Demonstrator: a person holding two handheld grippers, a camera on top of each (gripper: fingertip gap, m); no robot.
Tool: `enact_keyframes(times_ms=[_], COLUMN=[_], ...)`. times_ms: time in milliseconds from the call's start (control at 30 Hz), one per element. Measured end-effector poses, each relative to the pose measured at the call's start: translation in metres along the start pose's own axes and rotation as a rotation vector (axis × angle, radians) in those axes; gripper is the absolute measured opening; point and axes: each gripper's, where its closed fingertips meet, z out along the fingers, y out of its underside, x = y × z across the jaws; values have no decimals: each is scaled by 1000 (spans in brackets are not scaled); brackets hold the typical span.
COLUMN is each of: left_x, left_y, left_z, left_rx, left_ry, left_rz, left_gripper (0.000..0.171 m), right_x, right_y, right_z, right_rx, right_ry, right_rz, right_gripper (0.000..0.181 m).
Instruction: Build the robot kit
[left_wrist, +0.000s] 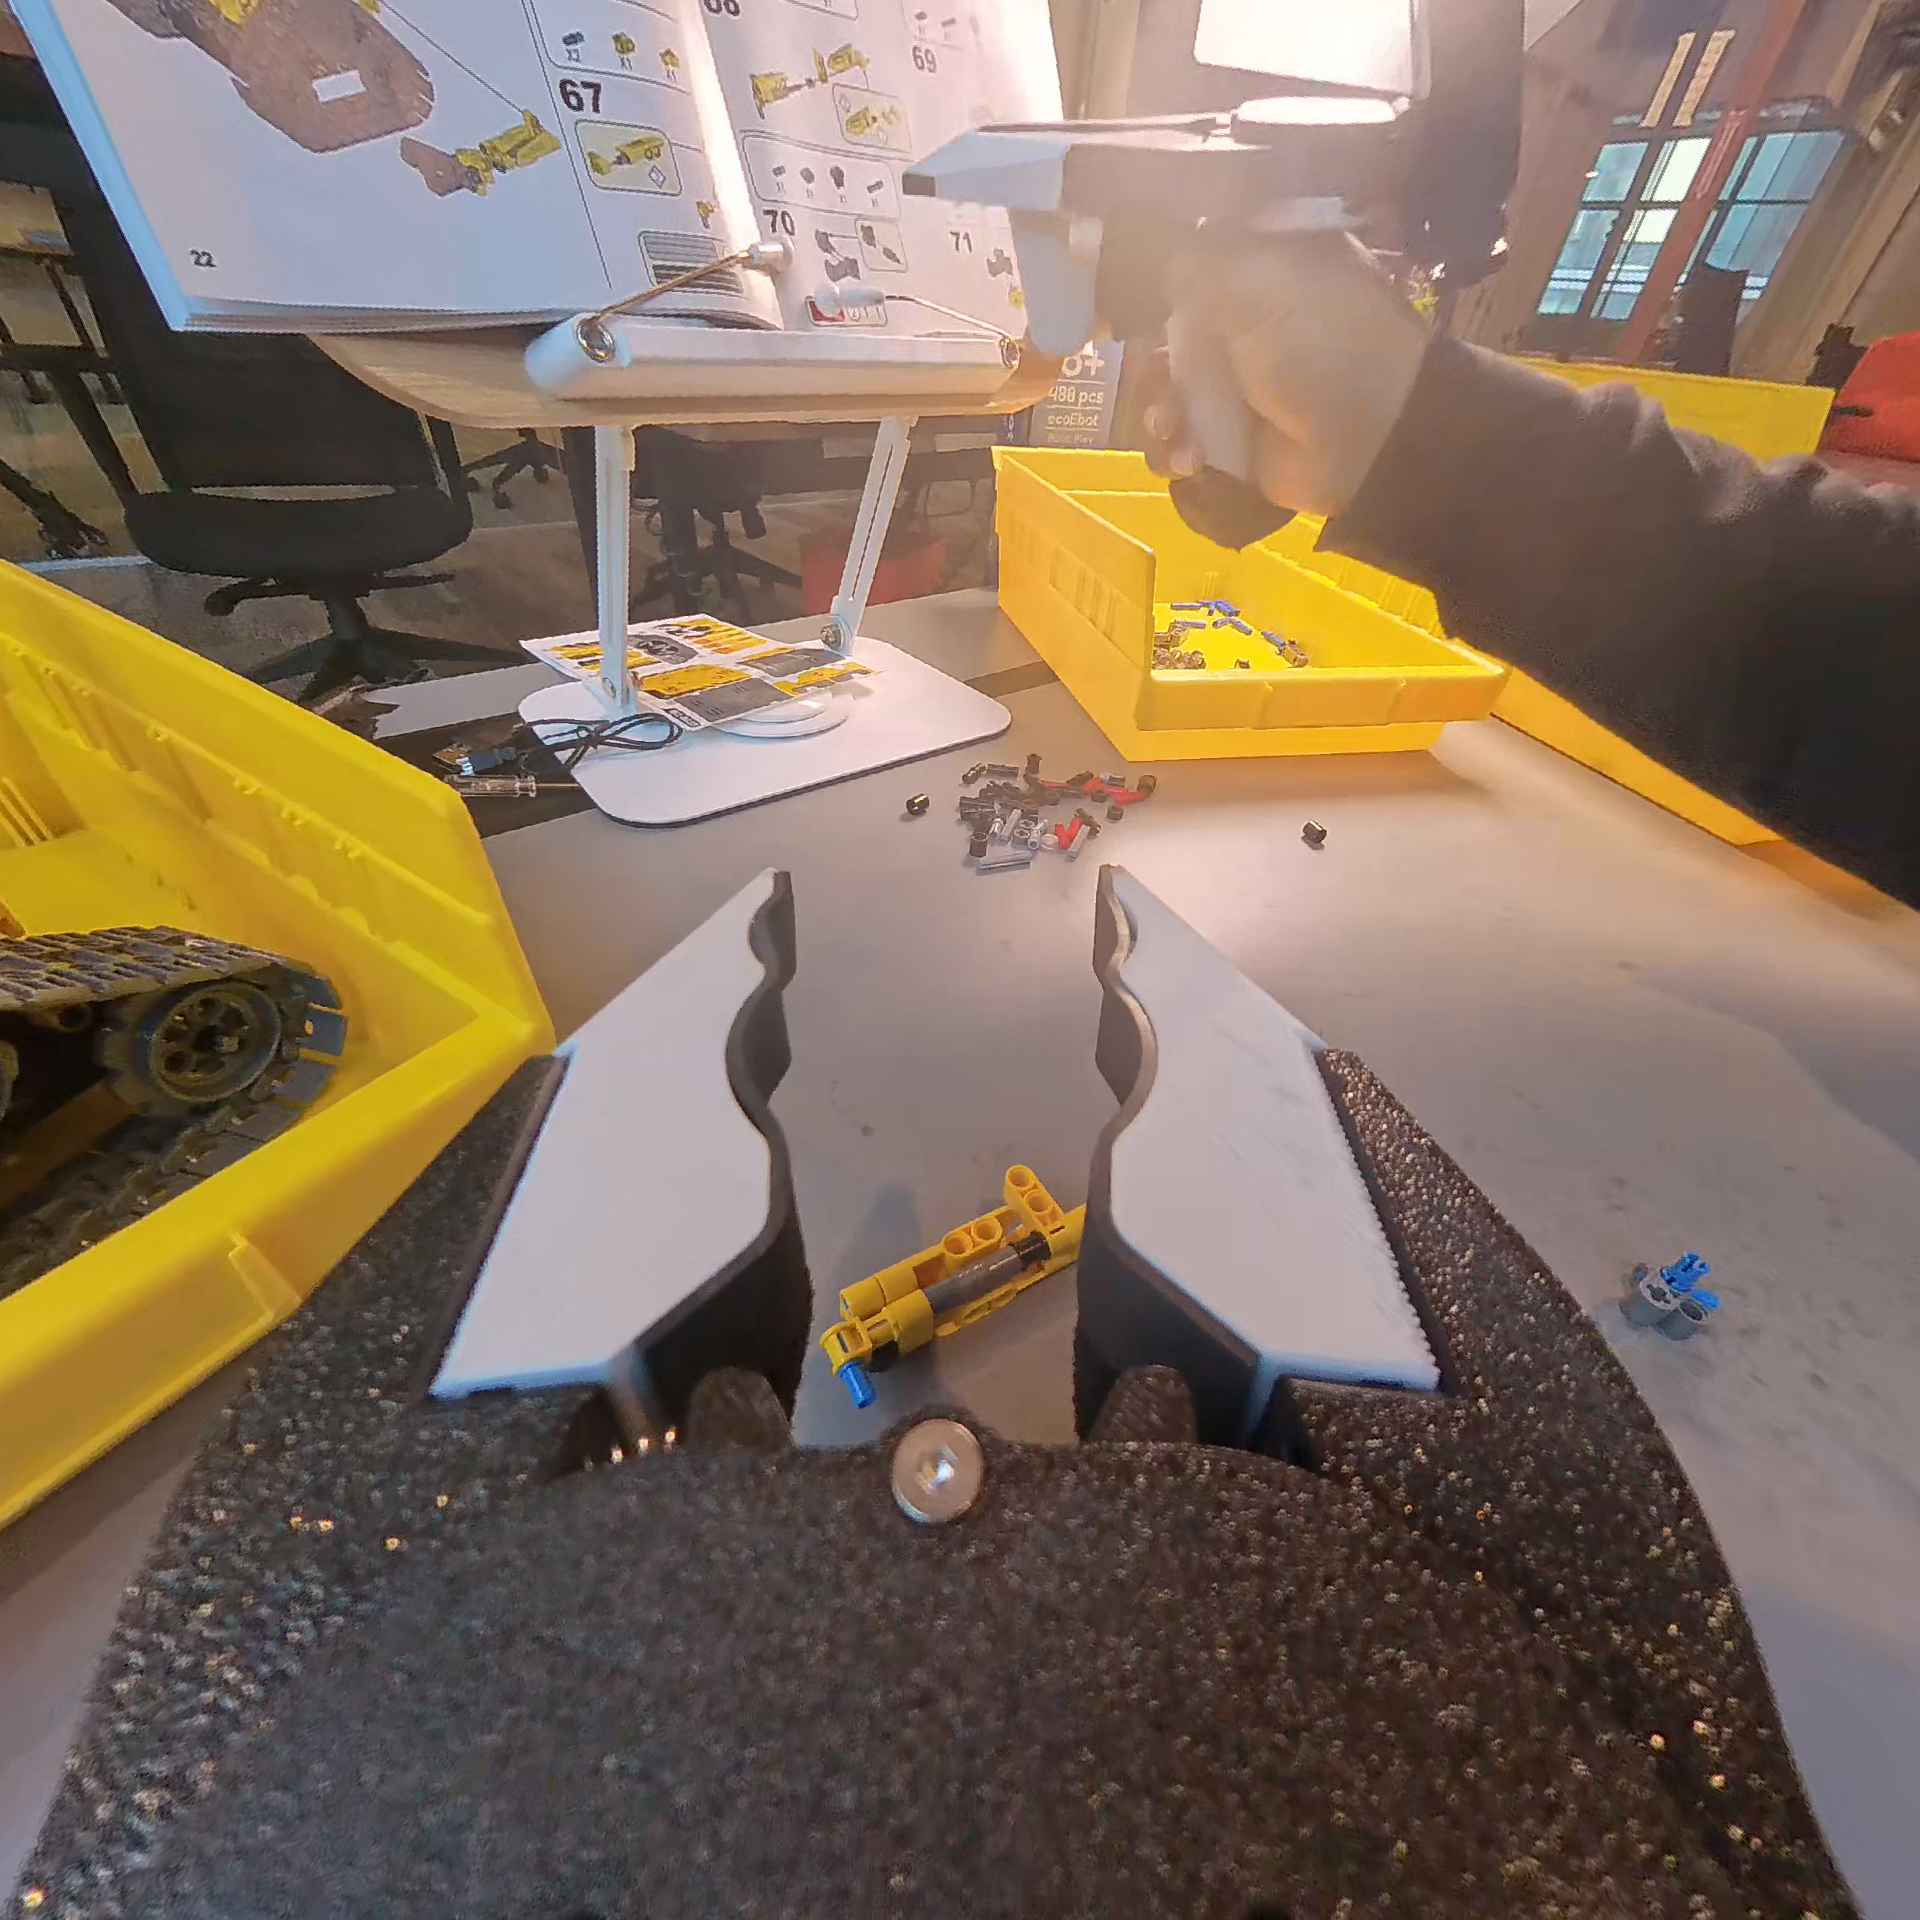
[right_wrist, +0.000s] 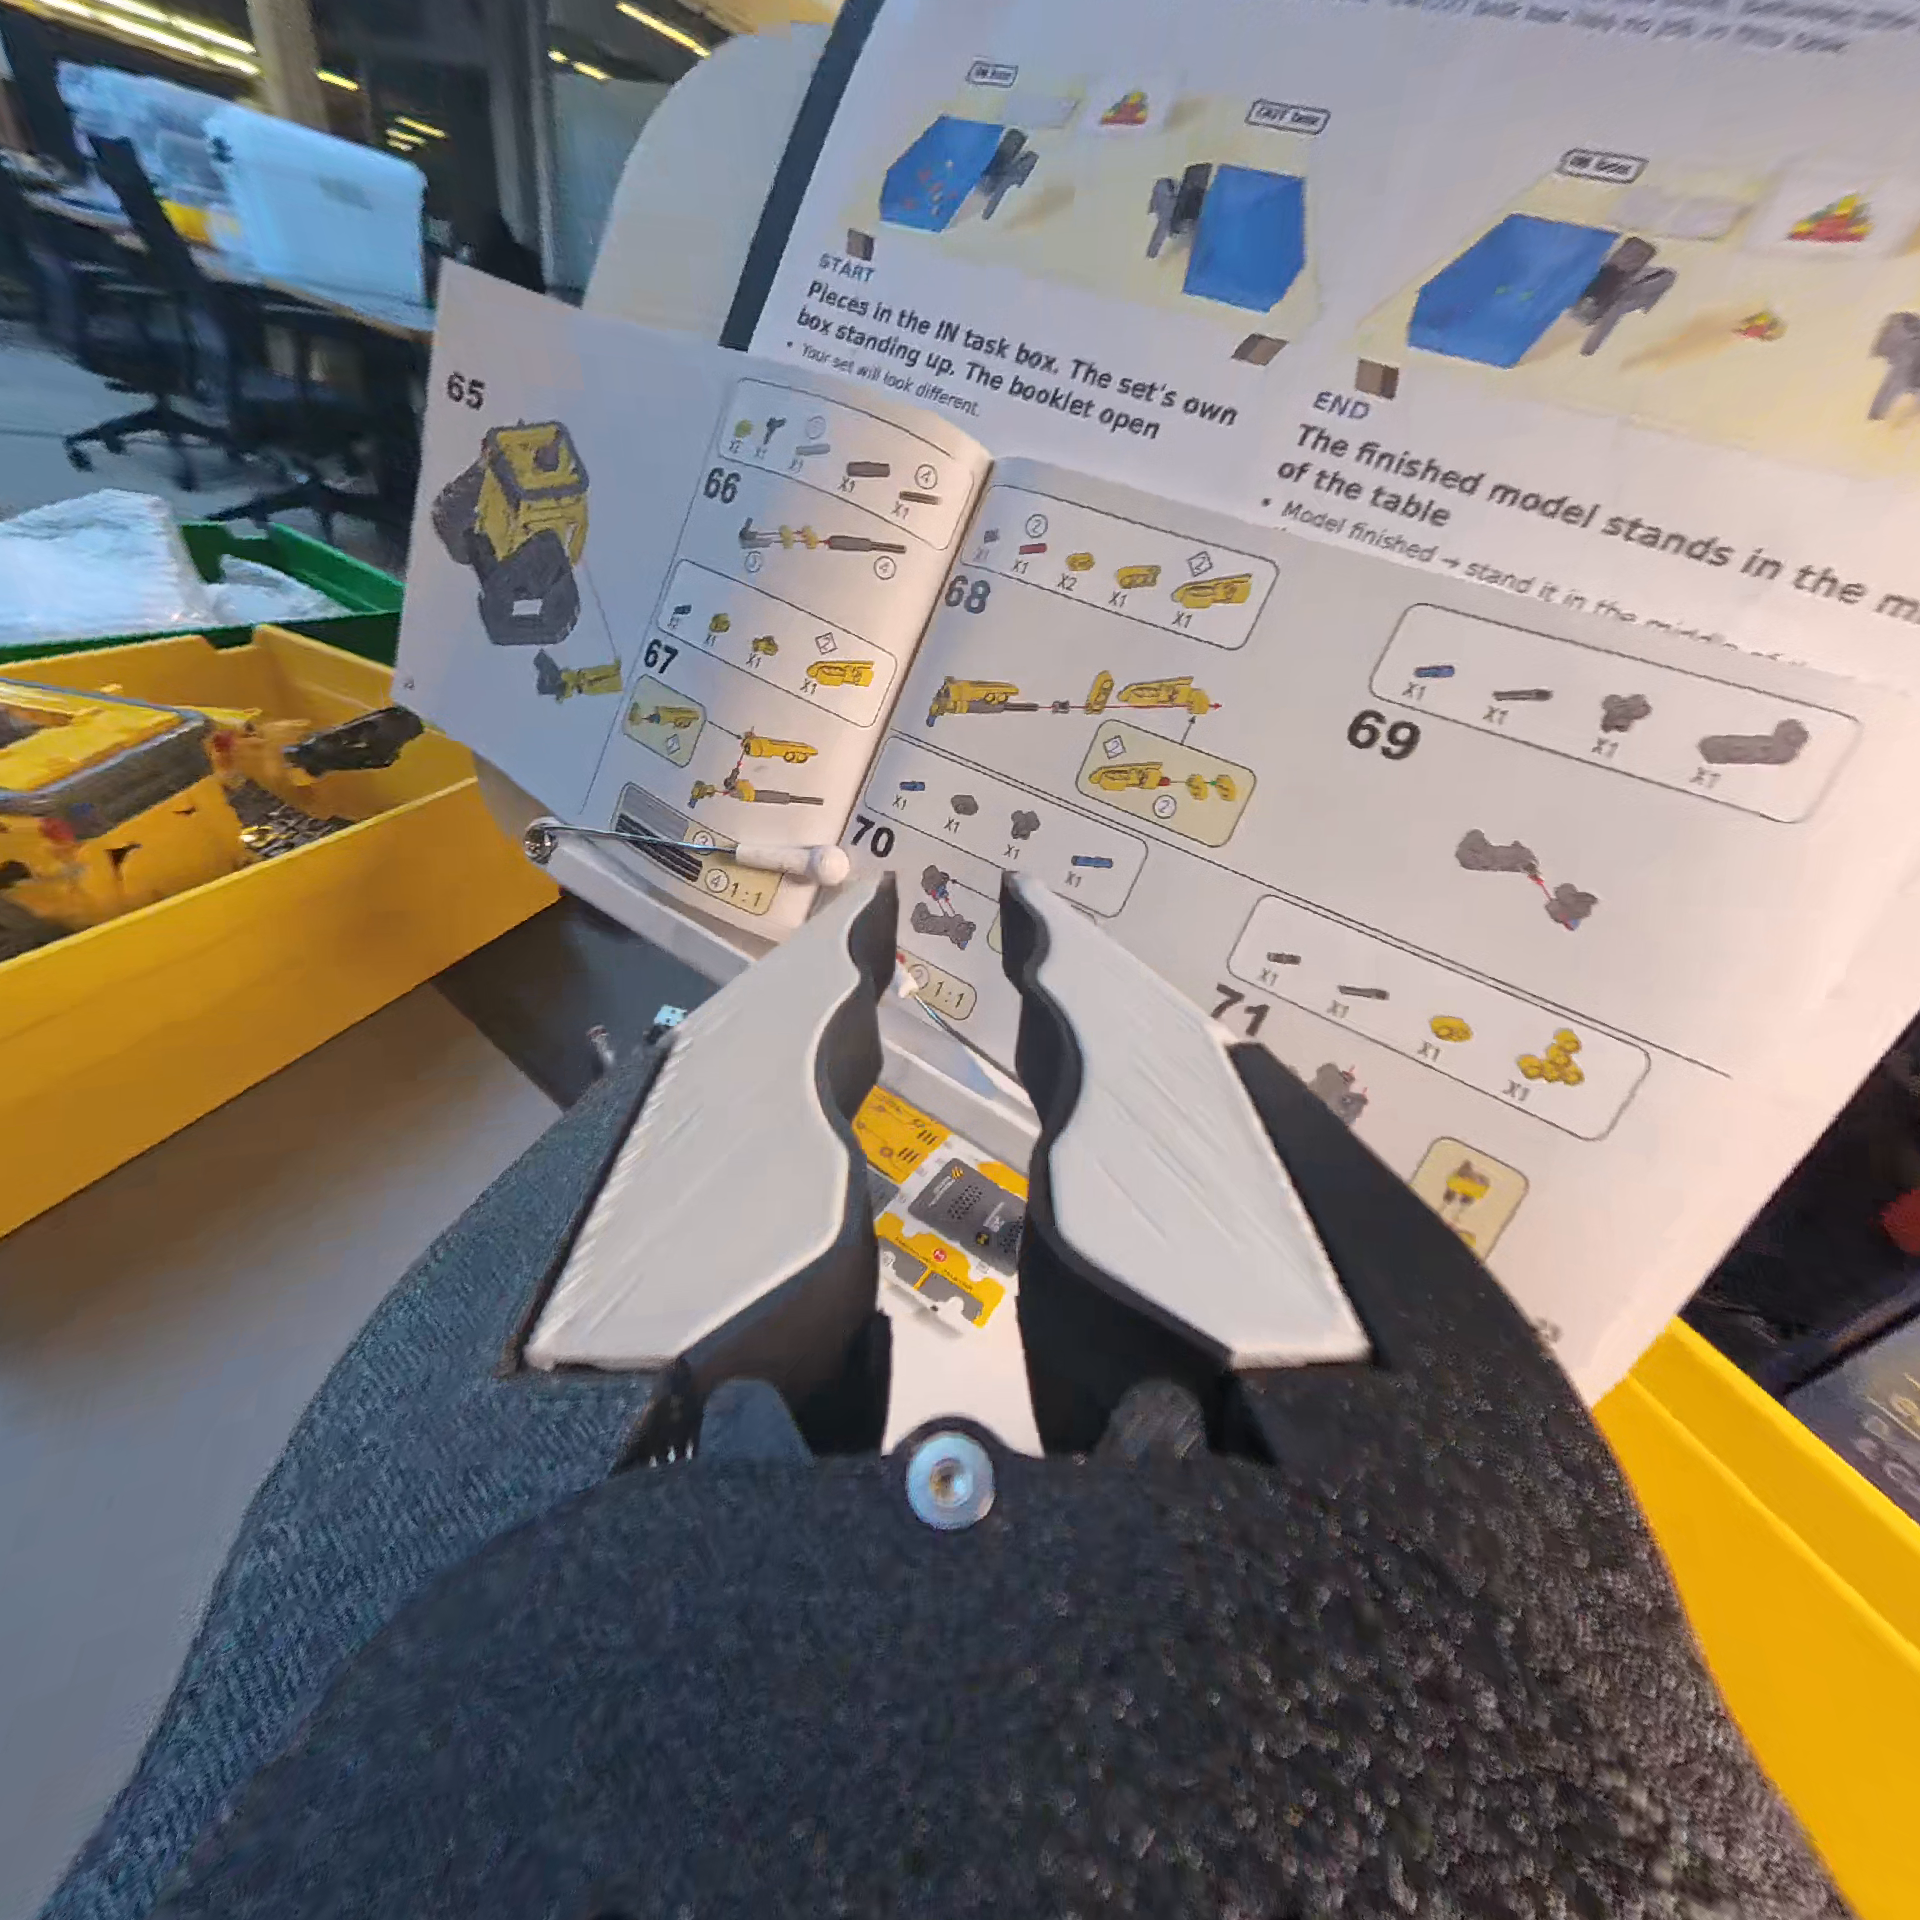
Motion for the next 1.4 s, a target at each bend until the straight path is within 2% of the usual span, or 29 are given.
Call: enact_keyframes(times_ms=[133, 300, 500, 1400], left_x=[-1, -1, -1, 1], left_y=[0, 0, 0, 0], left_z=[0, -1, 0, 0], left_rx=[0, 2, 3, 0], left_ry=[-4, -2, 4, 2], left_rz=[1, -5, -15, 6], left_gripper=[57, 57, 57, 57], right_x=[0, -3, -5, -6], right_y=[10, 13, 29, 30], right_z=[7, 13, 14, 13], right_rx=[-8, -14, -109, -86], right_ry=[84, 95, 92, 83], right_rz=[20, 67, 61, 28], right_gripper=[12, 12, 11, 10])
